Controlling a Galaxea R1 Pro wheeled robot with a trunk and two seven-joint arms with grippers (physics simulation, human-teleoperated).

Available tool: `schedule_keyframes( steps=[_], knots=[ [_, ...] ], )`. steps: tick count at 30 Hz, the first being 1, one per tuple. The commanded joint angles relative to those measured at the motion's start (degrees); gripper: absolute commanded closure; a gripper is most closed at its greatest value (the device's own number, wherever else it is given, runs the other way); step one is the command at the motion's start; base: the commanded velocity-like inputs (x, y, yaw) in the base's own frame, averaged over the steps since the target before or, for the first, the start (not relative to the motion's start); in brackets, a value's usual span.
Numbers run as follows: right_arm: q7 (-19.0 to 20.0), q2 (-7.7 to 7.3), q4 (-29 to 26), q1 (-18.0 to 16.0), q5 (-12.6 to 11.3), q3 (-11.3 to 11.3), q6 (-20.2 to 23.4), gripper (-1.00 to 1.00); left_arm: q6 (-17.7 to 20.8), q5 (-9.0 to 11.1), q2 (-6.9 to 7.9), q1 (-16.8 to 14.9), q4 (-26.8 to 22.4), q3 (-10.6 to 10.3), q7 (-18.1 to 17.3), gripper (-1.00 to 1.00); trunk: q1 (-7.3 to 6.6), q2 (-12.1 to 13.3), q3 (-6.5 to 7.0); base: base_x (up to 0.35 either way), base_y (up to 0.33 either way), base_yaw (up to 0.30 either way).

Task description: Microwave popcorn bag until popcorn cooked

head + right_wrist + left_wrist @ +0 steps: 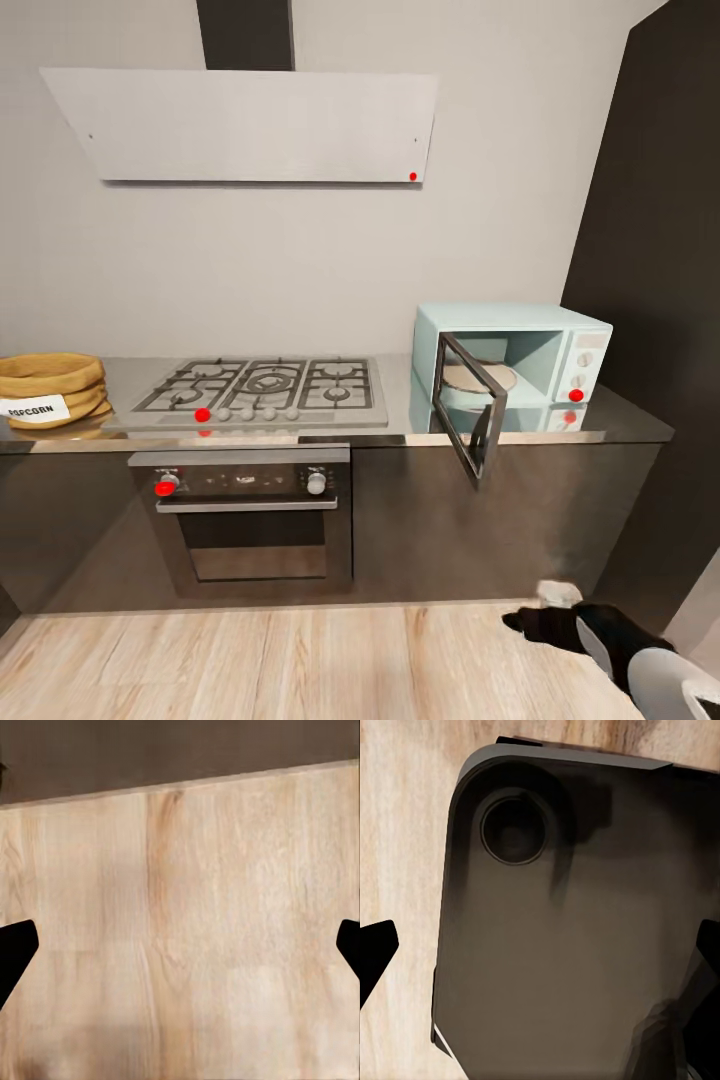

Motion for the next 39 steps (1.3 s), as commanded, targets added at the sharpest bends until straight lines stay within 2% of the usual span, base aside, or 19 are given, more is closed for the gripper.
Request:
schedule_keyframes(
  steps=[1, 3, 5, 7, 9, 12, 15, 18, 20, 29, 33, 35, 39],
  knots=[
    [0.21, 0.00, 3.15, -0.04, 1.17, -0.58, -1.83, -1.00, -0.07, 0.37, -0.02, 0.03, -0.08, 0.02, 0.11, -1.00, 0.00, -0.03, -0.04, 0.000, 0.000, 0.000],
    [-0.16, 0.45, 7.36, 1.36, 1.93, -0.52, -5.63, -1.00, -0.07, 0.37, 0.01, 0.03, -0.08, 0.02, 0.11, -1.00, 0.00, -0.03, -0.04, 0.000, 0.000, 0.000],
    [-1.66, 0.90, 9.44, 7.93, 2.42, -0.52, -9.62, -1.00, -0.07, 0.37, 0.13, 0.03, -0.08, 0.00, 0.11, -1.00, 0.00, -0.03, -0.04, 0.000, 0.000, 0.000],
    [-2.96, 1.47, 9.86, 12.21, 2.53, -0.56, -11.48, -1.00, -0.07, 0.40, 0.24, 0.03, -0.08, 0.00, 0.11, -1.00, 0.00, -0.03, -0.04, 0.000, 0.000, 0.000],
    [-4.59, 2.80, 10.07, 16.05, 2.43, -0.61, -12.99, -1.00, -0.07, 0.44, 0.30, 0.03, -0.08, -0.04, 0.11, -1.00, 0.00, -0.03, -0.04, 0.000, 0.000, 0.000],
    [-6.72, 3.81, 10.23, 26.26, 2.17, -0.76, -14.19, -1.00, -0.07, 0.43, 0.16, 0.03, -0.08, -0.01, 0.11, -1.00, 0.00, -0.03, -0.04, 0.000, 0.000, 0.000],
    [-7.01, 3.92, 10.26, 27.77, 2.14, -0.78, -14.30, -1.00, -0.07, 0.38, 0.10, 0.03, -0.08, -0.12, 0.11, -1.00, 0.00, -0.03, -0.04, 0.000, 0.000, 0.000],
    [-7.28, 5.39, 10.21, 28.04, 2.29, -0.78, -15.91, -1.00, -0.07, 0.37, 0.15, 0.03, -0.08, -0.15, 0.11, -1.00, 0.00, -0.03, -0.04, 0.000, 0.000, 0.120],
    [-7.99, 5.77, 10.22, 28.06, 2.34, -0.78, -16.58, -1.00, -0.07, 0.37, 0.10, 0.03, -0.08, -0.15, 0.11, -1.00, 0.00, -0.03, -0.04, 0.000, 0.000, 0.240],
    [-14.10, 8.93, 10.27, 28.19, 2.13, -0.84, -17.40, -1.00, -0.07, 0.37, -0.01, 0.03, -0.08, 0.02, 0.11, -1.00, 0.00, -0.03, -0.04, 0.000, 0.000, 0.275],
    [-16.48, 9.59, 10.27, 28.24, 2.06, -0.94, -18.50, -1.00, -0.07, 0.43, 0.13, 0.03, -0.05, 0.02, 0.11, -1.00, 0.00, -0.03, -0.04, 0.000, 0.000, 0.298],
    [-18.47, 10.82, 10.27, 28.25, 2.02, -1.01, -18.91, -1.00, -0.07, 0.46, 0.10, 0.03, 0.00, 0.02, 0.11, -1.00, 0.00, -0.03, -0.04, 0.000, 0.000, 0.300],
    [-19.33, 10.97, 10.27, 28.25, 1.07, -1.12, -18.90, -1.00, -0.07, 0.40, -0.01, 0.03, -0.02, -0.04, 0.11, -1.00, 0.00, -0.03, -0.04, 0.000, 0.000, 0.300]
  ],
)
